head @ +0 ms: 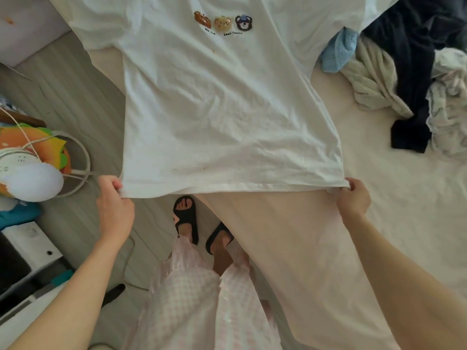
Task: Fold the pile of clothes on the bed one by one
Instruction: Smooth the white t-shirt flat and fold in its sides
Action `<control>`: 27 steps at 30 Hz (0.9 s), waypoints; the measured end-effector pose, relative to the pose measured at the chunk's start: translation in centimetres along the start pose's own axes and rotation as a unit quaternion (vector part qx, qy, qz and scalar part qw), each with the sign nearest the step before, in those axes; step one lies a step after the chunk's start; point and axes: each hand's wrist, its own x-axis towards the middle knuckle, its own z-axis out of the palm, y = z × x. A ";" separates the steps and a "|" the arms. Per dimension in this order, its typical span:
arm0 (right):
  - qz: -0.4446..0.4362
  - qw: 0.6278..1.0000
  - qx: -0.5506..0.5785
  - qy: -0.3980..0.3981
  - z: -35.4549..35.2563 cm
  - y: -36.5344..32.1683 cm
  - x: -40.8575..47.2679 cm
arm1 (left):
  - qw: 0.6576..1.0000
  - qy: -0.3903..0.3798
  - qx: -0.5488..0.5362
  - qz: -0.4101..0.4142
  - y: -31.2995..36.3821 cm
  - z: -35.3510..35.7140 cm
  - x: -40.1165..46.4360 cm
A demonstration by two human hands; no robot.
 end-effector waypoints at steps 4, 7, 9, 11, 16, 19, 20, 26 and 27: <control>0.178 0.936 0.301 0.038 -0.1 -1.0 0.5 | 0.998 0.044 -0.042 -0.016 0.6 0.0 0.0; 0.187 0.884 0.427 0.028 -1.7 -1.8 0.4 | 0.991 0.075 -0.082 -0.076 0.7 -0.6 0.7; 0.181 0.874 0.450 0.033 -3.0 -2.2 0.3 | 0.978 0.088 -0.139 -0.130 1.0 -1.2 1.3; 0.176 0.868 0.464 0.035 -3.9 -2.2 0.3 | 0.958 0.079 -0.223 -0.163 1.4 -1.8 1.9; 0.112 0.907 0.406 -0.003 -5.4 -2.0 0.3 | 0.941 0.074 -0.292 -0.154 3.0 -2.5 2.7; 0.025 0.948 0.318 -0.018 -6.4 -1.4 0.0 | 0.956 0.065 -0.262 -0.118 3.2 -2.9 3.3; -0.004 0.956 0.293 -0.023 -6.7 -1.2 -0.1 | 0.968 0.052 -0.227 -0.099 3.1 -3.0 3.5; 0.008 0.928 0.369 -0.061 -7.1 -1.4 -0.7 | 0.991 0.073 -0.081 -0.079 1.7 -3.1 4.2; 0.029 0.917 0.392 -0.063 -7.1 -1.5 -0.7 | 0.984 0.076 -0.119 -0.105 1.7 -2.8 4.5</control>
